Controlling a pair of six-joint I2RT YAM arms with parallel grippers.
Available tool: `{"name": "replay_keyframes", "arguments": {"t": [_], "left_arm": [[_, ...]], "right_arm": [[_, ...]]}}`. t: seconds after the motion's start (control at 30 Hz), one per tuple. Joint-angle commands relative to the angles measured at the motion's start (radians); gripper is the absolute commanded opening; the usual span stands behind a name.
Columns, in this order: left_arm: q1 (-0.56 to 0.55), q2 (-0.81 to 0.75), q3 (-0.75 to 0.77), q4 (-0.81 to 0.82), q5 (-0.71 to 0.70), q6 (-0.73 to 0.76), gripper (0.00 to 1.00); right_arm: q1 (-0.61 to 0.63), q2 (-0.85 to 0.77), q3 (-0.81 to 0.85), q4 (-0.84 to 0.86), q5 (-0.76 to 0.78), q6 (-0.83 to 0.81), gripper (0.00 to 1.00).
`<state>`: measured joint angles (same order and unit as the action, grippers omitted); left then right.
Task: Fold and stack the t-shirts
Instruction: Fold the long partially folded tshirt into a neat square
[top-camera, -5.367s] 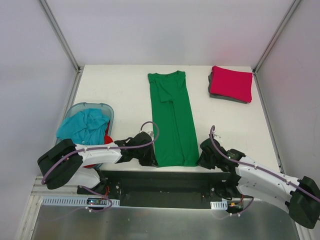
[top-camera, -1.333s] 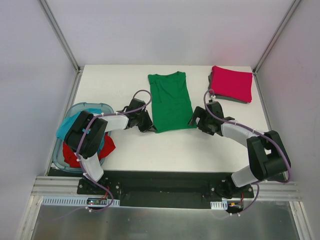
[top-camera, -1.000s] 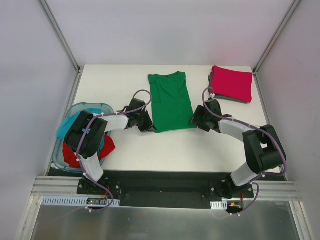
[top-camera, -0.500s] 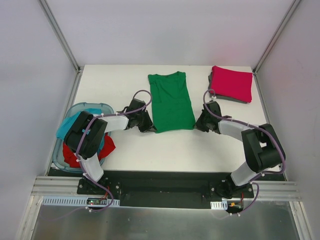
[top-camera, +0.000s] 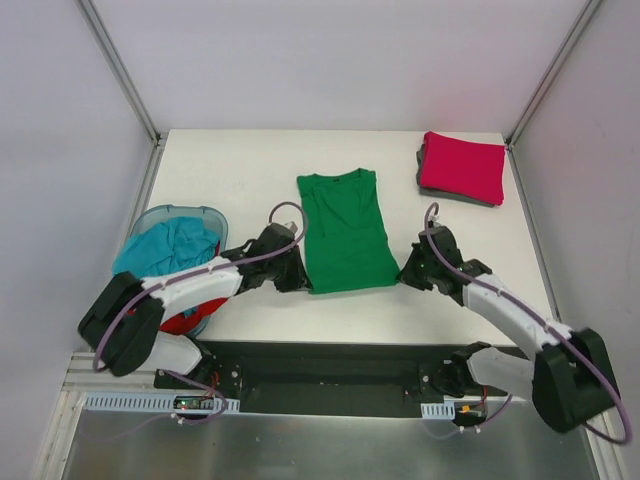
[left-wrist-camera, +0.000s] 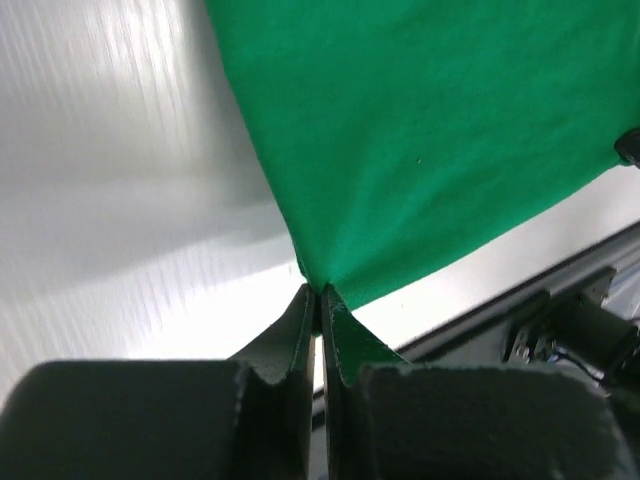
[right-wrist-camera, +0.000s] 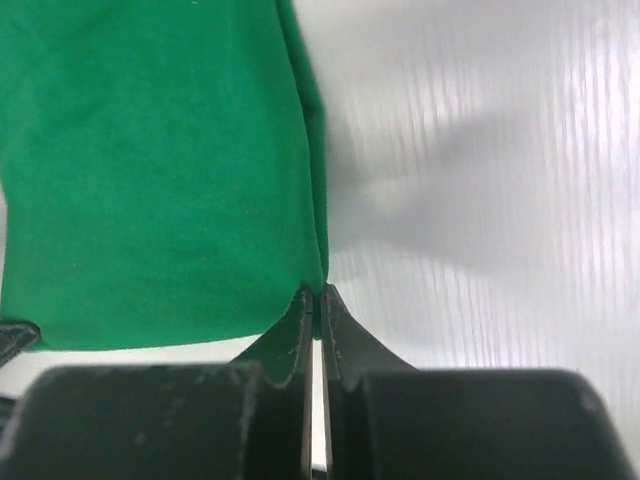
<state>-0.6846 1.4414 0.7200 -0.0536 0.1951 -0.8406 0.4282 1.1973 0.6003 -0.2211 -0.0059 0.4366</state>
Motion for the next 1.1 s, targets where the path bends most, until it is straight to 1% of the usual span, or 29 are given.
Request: {"name": "replay_keyframes", "arguments": {"t": [0.0, 0.03, 0.07, 0.2, 0.3, 0.4, 0.5, 0.57, 0.67, 0.73, 0.87, 0.97, 1.07], "left_arm": [[-0.078, -0.208, -0.076, -0.138, -0.065, -0.031, 0.0], [-0.099, -0.245, -0.082, -0.156, -0.063, -0.04, 0.0], [-0.122, -0.29, -0.089, -0.172, -0.059, -0.046, 0.0], [-0.17, -0.468, -0.108, -0.213, -0.06, -0.078, 0.0], [-0.178, -0.565, -0.1, -0.222, -0.051, -0.075, 0.0], [-0.178, -0.622, -0.085, -0.239, -0.075, -0.072, 0.0], [-0.179, -0.63, -0.054, -0.258, -0.105, -0.057, 0.0], [-0.178, -0.624, -0.031, -0.275, -0.146, -0.051, 0.0], [-0.179, -0.613, -0.004, -0.296, -0.259, -0.045, 0.0], [-0.176, -0.595, 0.022, -0.298, -0.307, -0.032, 0.0], [-0.167, -0.523, 0.097, -0.308, -0.373, -0.008, 0.0], [-0.119, -0.464, 0.148, -0.322, -0.395, -0.002, 0.0], [-0.05, -0.398, 0.186, -0.322, -0.378, 0.011, 0.0]], "right_arm": [[0.04, -0.223, -0.04, -0.248, 0.017, -0.01, 0.0], [0.056, -0.279, -0.039, -0.286, -0.032, -0.006, 0.0], [0.073, -0.353, -0.034, -0.325, -0.049, 0.007, 0.0], [0.125, -0.513, 0.022, -0.432, -0.08, 0.037, 0.0], [0.133, -0.583, 0.055, -0.435, -0.108, 0.051, 0.01], [0.133, -0.601, 0.087, -0.434, -0.121, 0.044, 0.0], [0.135, -0.576, 0.125, -0.413, -0.126, 0.021, 0.0], [0.135, -0.547, 0.156, -0.39, -0.102, 0.002, 0.0], [0.133, -0.498, 0.206, -0.359, -0.039, -0.027, 0.0], [0.13, -0.457, 0.242, -0.34, 0.0, -0.041, 0.0], [0.127, -0.355, 0.309, -0.311, 0.138, -0.065, 0.0], [0.115, -0.288, 0.352, -0.282, 0.196, -0.085, 0.0], [0.081, -0.223, 0.383, -0.233, 0.184, -0.104, 0.0]]}}
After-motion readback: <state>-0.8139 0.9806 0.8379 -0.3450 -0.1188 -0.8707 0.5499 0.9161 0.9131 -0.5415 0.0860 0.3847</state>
